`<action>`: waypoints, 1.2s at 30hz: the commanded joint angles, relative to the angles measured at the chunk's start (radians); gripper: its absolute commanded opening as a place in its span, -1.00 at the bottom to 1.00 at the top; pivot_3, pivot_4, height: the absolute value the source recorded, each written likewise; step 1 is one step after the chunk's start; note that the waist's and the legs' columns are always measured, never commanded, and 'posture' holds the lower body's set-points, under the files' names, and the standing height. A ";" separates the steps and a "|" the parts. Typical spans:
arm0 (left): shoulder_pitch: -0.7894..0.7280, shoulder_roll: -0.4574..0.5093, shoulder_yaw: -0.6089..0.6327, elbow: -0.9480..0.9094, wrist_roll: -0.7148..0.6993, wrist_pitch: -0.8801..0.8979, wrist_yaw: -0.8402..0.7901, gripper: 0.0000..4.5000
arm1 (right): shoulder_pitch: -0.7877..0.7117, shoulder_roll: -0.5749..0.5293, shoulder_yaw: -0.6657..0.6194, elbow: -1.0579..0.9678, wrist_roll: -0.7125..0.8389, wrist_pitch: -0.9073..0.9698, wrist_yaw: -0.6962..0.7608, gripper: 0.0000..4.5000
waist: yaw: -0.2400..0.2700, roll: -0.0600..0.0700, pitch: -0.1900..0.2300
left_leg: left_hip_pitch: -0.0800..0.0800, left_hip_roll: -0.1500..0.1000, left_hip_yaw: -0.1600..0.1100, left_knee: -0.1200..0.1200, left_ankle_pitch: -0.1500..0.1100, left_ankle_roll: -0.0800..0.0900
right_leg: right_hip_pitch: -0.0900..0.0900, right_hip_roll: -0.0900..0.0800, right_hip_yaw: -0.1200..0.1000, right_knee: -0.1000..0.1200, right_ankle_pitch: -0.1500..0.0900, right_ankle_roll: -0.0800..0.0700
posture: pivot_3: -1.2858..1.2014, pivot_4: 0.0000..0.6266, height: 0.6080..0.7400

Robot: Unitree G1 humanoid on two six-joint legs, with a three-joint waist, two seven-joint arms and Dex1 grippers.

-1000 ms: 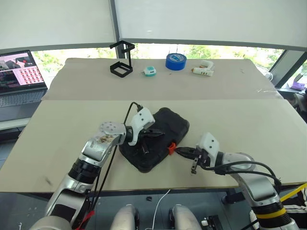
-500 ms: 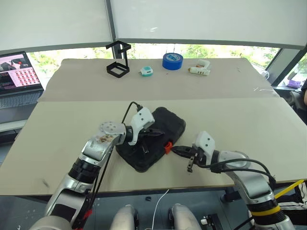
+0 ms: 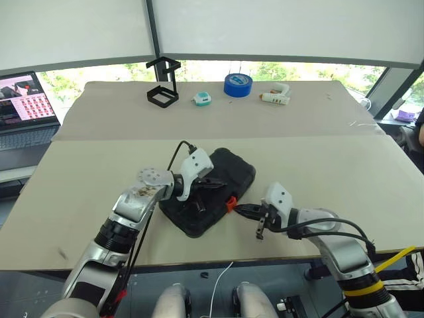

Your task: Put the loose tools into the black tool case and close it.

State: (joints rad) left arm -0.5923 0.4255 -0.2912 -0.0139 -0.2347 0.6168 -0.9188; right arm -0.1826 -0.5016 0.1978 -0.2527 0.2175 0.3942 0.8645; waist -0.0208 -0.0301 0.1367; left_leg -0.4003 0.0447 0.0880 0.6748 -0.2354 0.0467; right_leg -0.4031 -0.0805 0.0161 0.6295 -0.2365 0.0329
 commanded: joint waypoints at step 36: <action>0.168 0.064 0.111 -0.056 -0.087 0.004 -0.036 -1.00 | -0.091 -0.008 -0.079 0.013 0.059 -0.072 0.071 -0.79 | 0.003 0.002 0.001 | 0.000 0.004 0.001 -0.002 0.000 -0.001 | -0.004 0.003 0.000 0.000 -0.001 -0.006 | 0.03 -0.52 1.00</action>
State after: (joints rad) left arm -0.4900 0.4663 -0.2047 -0.1051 -0.3021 0.6392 -0.9320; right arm -0.2547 -0.4887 0.2222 -0.1529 0.2194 0.3762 0.9254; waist -0.0180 -0.0281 0.1378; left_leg -0.4012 0.0490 0.0904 0.6703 -0.2356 0.0451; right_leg -0.4079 -0.0778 0.0170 0.6296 -0.2374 0.0270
